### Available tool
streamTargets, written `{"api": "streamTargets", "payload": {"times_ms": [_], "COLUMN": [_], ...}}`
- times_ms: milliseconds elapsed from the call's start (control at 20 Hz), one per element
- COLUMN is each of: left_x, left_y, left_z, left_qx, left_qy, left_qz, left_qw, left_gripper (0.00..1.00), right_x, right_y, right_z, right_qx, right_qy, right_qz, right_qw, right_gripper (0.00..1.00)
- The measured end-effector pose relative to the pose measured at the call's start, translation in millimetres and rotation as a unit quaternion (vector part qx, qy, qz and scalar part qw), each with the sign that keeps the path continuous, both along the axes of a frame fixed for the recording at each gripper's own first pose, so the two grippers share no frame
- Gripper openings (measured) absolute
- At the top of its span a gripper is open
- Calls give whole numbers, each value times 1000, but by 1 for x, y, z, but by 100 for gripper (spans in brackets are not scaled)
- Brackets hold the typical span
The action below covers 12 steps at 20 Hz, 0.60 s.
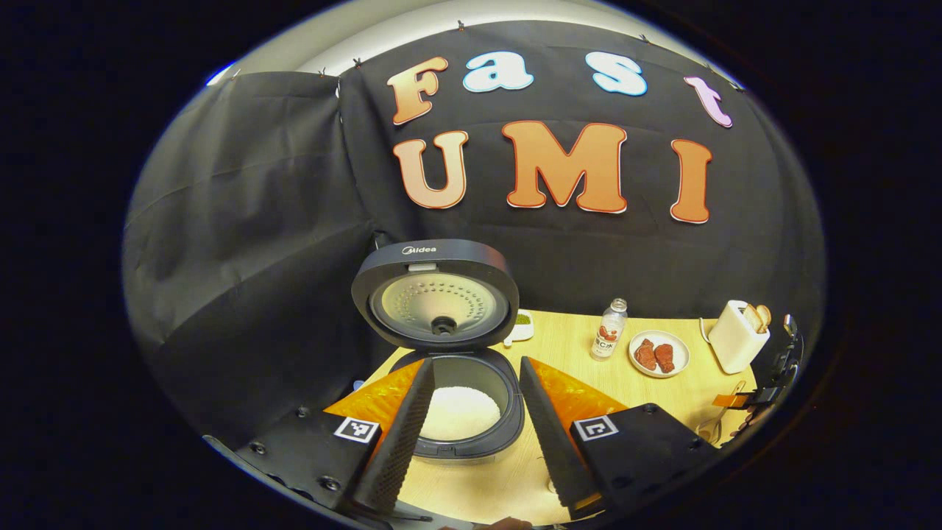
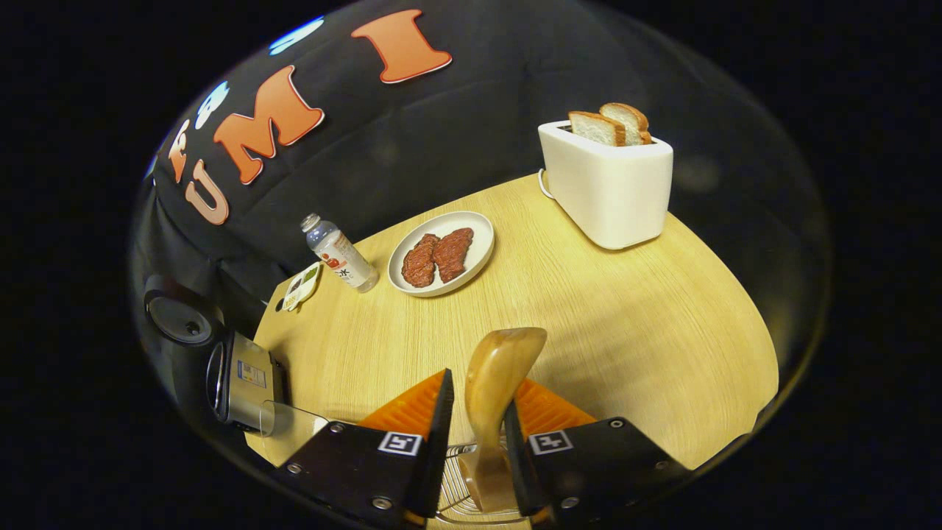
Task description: Close the left gripper, press the button to open the rice cooker; take a wooden spoon from the chopstick holder with the right hand, scoop a spoonful of rice and pour it into the rice cooker, then put the wooden spoon back into the chopstick holder.
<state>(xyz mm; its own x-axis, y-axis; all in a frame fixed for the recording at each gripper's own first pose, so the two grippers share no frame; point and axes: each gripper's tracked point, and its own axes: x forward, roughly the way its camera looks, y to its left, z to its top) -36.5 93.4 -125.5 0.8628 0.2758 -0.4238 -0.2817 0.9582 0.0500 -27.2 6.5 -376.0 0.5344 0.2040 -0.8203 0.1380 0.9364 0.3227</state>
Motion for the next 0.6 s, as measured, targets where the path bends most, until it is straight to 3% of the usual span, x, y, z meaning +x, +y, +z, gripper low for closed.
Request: {"api": "streamTargets", "payload": {"times_ms": [50,150,250,300,500,600], "left_x": [1,4,8,12,22,26], "left_y": [-2,-4,-5,-6,-7,-6], "left_z": [0,-1,-2,-2,10,20], "left_qx": [0,-3,-8,-11,3,14], "left_qy": [0,-3,-9,-14,-46,-67], "left_qz": [-2,-4,-7,-11,-18,-18], "left_qw": [1000,1000,1000,1000,999,997], "left_gripper": [81,77,77,81,77,83], "right_x": [-1,-5,-11,-15,-34,-43], "right_y": [-5,-9,-15,-15,-15,-14], "right_z": [2,6,15,20,32,36], "right_qx": [2,9,17,22,13,5], "right_qy": [-4,-13,-29,-38,-59,-58], "right_qz": [-9,-24,-41,-45,-59,-65], "right_qw": [1000,1000,999,998,996,996], "right_gripper": [24,20,18,18,14,12]}}
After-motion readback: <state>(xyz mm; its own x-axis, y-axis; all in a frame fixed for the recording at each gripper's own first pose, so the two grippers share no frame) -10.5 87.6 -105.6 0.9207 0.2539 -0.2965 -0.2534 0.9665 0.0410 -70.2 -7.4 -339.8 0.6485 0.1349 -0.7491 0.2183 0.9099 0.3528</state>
